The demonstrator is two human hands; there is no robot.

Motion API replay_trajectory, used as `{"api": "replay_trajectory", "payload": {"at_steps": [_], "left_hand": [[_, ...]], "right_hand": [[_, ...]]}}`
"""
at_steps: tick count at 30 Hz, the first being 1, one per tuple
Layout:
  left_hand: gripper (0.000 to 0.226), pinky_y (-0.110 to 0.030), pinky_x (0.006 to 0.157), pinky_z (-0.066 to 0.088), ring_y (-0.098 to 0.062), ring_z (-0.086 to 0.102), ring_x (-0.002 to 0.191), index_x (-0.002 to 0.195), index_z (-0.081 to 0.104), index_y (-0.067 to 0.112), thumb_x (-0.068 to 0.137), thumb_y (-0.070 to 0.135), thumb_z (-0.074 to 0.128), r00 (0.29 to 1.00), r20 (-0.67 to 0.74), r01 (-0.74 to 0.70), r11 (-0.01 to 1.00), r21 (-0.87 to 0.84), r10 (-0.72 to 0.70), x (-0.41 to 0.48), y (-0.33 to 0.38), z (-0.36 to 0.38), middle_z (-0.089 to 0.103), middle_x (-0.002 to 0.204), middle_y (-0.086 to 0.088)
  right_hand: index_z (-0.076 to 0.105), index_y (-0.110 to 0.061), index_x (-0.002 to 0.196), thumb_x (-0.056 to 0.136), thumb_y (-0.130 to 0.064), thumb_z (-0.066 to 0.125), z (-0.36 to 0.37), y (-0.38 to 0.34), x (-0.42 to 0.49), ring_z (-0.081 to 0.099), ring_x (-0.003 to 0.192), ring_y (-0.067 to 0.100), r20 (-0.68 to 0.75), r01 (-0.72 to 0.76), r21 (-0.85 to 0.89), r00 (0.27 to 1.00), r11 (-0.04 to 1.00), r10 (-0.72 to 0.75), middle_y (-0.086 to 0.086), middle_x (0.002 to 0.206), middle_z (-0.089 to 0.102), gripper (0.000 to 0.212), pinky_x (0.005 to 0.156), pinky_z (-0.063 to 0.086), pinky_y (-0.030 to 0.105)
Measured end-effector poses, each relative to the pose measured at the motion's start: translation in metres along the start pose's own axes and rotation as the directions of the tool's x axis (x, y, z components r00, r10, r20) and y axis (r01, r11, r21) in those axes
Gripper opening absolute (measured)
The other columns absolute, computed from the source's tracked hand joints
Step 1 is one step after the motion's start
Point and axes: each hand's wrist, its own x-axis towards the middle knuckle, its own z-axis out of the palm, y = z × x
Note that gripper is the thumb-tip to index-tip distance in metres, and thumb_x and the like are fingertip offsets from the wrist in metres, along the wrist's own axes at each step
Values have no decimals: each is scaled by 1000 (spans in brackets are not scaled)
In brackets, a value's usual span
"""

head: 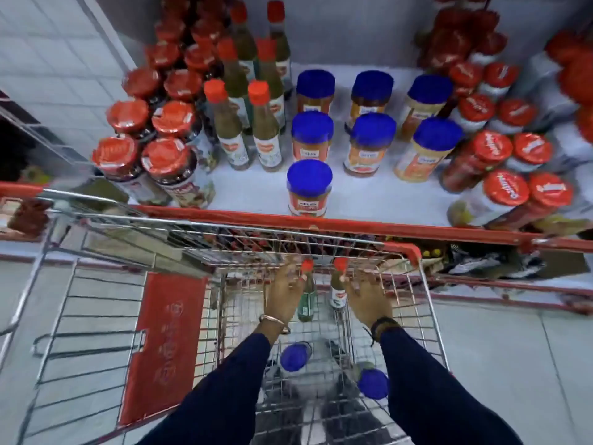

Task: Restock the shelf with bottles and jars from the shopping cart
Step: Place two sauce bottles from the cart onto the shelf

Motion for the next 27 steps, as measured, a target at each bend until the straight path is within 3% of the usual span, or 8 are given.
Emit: {"api": "replay_trajectory", "payload": {"at_steps": [3,7,9,11,15,20,27], "left_hand": [[27,-32,89,43,-37,56,112,111,58,-6,90,10,51,988,23,150,988,26,-151,24,-10,11,62,116,-25],[34,-30,85,42,-30,56,110,119,52,1,88,13,57,965,36,263,964,-44,-261,51,-37,34,60,120,-17],[32,-18,76,43,-22,57,99,114,51,8,84,10,62,968,35,249,959,-138,-247,61,-49,46,62,107,-6],[17,-5,61,41,-13,56,81,97,56,11,82,5,64,974,51,226,965,-132,-221,72,-55,54,58,84,6],[15,-7,54,43,-6,52,64,83,51,12,81,1,62,986,49,164,980,-115,-160,84,-58,63,53,69,6],[18,-31,76,51,-20,64,81,92,58,16,78,12,69,992,4,129,984,-121,-129,89,-71,68,68,86,-4],[29,-31,82,53,-21,66,86,95,62,10,70,10,76,997,64,42,992,-121,-35,62,-73,50,70,94,-3]], "right_hand": [[54,-1,118,93,-44,43,17,4,24,63,96,38,13,-73,132,997,989,72,23,114,60,50,78,48,37],[56,-8,113,87,-38,56,46,11,52,64,92,30,10,-106,256,994,961,107,13,103,66,39,76,52,36],[57,-10,110,85,-28,60,57,15,63,62,87,24,-13,-123,319,991,940,134,5,100,65,30,68,47,28],[59,-13,105,84,-23,62,67,17,73,64,86,22,-77,-106,370,986,923,144,4,99,67,24,70,50,29],[61,-14,104,83,-21,64,80,23,83,65,87,19,-177,-53,404,975,913,136,8,106,67,22,79,54,32],[64,-13,105,81,-17,69,87,31,80,66,89,21,-253,-27,476,953,879,166,6,103,71,25,84,55,38],[66,-6,99,77,-14,73,73,27,50,65,86,20,-125,-11,549,988,836,96,2,91,69,25,81,51,28]]}}
